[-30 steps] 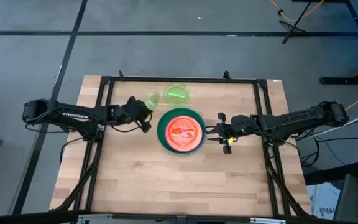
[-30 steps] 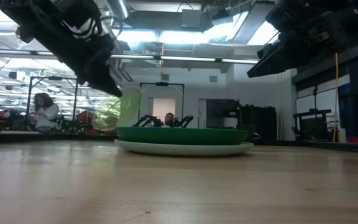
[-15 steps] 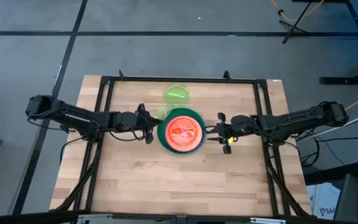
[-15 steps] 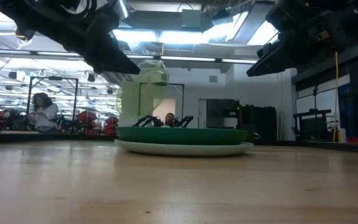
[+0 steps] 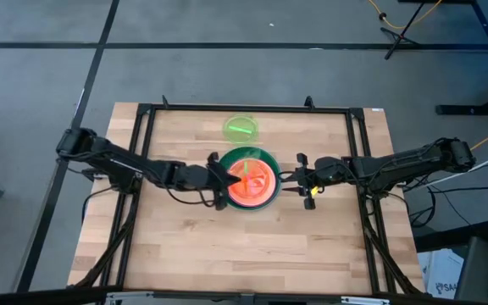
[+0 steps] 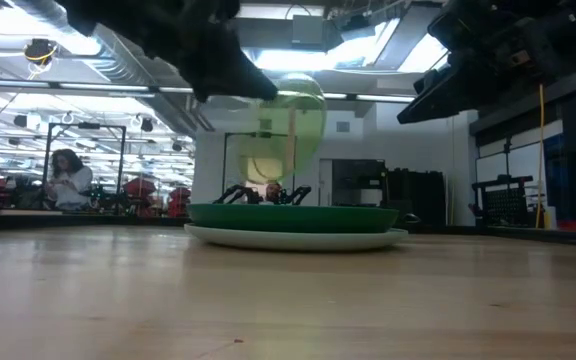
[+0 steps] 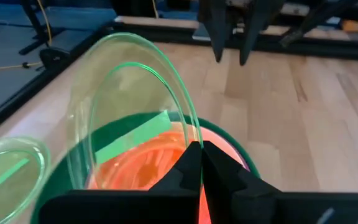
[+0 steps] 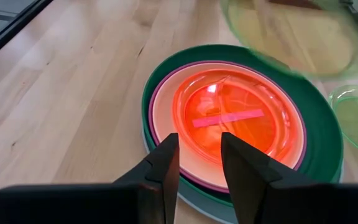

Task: Stack plastic plates
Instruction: Stack the left green plate on top of the light pink plate, then stack the green plate on top of the green plate

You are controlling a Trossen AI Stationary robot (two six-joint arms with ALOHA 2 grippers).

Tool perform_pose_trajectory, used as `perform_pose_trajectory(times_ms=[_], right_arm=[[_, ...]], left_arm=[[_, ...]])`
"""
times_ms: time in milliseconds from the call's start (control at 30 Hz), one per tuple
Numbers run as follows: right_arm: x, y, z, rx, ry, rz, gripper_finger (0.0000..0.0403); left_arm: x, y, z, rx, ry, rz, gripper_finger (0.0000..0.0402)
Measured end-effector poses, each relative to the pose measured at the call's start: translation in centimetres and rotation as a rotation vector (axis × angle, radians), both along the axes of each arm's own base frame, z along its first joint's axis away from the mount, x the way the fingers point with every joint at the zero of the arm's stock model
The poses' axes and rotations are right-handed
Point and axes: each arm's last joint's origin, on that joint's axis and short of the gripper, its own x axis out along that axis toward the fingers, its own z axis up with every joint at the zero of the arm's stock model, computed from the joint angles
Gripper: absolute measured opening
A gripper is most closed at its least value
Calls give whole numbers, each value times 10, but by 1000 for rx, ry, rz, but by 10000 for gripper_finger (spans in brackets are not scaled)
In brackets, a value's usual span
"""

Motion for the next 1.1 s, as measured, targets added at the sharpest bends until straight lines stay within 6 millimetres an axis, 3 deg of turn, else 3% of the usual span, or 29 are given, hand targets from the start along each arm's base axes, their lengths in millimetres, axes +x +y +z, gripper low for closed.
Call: perform_pose_trajectory(times_ms=[233,600,1100], right_arm=[[0,0,-1,-1,8,0,110],[0,0,-1,0,8,0,110],[0,0,-1,0,8,0,110]], left_arm=[[23,-6,-21,13,91,-10,0],[28,-8,-35,1,148,-43,2],[25,-6,-41,-34,208,-48,99]])
